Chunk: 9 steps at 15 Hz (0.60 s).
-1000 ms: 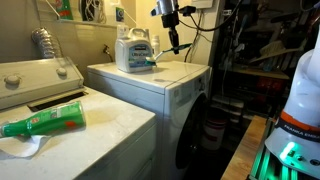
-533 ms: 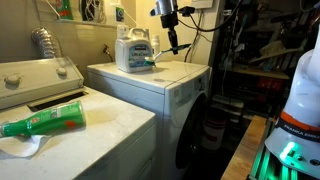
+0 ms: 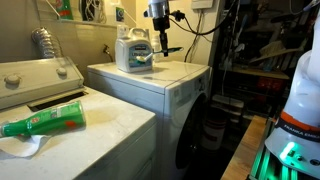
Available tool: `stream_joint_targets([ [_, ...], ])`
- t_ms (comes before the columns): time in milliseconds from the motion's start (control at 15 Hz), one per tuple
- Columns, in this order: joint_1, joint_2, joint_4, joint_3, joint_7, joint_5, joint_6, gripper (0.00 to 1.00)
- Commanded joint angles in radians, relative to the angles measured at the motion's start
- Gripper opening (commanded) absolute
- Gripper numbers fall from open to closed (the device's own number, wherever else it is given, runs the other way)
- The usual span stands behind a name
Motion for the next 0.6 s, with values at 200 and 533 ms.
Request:
stream_joint_targets([
  [200, -0.011, 0.086, 0.014, -0.011, 0.034, -0.024, 0.125, 0.06],
  [533, -0.023, 0.120, -0.002, -0.027, 0.034, -0.021, 0.223, 0.06],
])
